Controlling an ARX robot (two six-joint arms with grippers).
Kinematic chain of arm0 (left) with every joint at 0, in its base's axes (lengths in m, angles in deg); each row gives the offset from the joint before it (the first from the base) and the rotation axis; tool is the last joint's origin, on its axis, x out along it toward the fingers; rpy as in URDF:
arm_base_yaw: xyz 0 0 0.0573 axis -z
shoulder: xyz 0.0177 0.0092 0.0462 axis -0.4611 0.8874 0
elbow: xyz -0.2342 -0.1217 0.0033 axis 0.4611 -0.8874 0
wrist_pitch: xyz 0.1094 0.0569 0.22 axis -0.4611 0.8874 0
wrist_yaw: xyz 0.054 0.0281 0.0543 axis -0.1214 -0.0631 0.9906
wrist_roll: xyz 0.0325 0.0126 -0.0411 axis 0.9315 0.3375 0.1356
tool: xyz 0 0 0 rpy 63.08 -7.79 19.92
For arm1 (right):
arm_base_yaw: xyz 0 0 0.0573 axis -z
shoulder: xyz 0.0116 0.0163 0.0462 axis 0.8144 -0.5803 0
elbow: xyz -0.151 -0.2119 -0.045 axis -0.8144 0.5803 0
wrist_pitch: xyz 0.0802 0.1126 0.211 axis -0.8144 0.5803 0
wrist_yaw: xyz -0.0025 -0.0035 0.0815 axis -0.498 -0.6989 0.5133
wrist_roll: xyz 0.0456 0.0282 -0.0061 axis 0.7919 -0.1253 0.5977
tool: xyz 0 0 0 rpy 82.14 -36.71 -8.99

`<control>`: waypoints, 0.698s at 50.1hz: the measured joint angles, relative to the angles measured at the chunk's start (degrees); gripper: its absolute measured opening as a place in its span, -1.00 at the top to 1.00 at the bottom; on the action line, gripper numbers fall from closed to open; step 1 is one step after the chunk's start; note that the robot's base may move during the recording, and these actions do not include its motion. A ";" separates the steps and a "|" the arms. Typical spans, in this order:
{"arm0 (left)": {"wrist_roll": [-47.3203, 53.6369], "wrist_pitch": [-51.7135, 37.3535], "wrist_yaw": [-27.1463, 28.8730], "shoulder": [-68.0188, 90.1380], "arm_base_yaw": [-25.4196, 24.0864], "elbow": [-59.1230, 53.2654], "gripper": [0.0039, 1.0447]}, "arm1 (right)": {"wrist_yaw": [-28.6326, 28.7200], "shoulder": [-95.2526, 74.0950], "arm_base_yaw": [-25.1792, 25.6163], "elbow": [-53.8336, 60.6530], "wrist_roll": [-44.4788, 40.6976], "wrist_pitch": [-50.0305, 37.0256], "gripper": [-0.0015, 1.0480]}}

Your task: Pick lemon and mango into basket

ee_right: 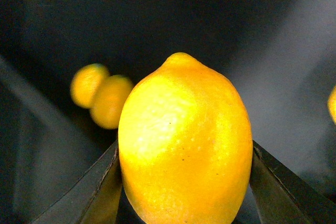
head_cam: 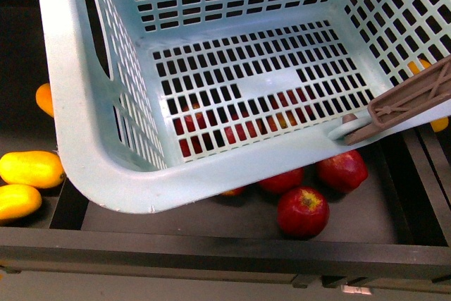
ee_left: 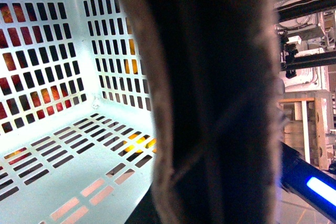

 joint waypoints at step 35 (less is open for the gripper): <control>-0.02 0.00 0.04 0.00 0.00 0.00 0.91 | 1.60 46.23 -25.05 14.97 -2.71 1.42 -0.11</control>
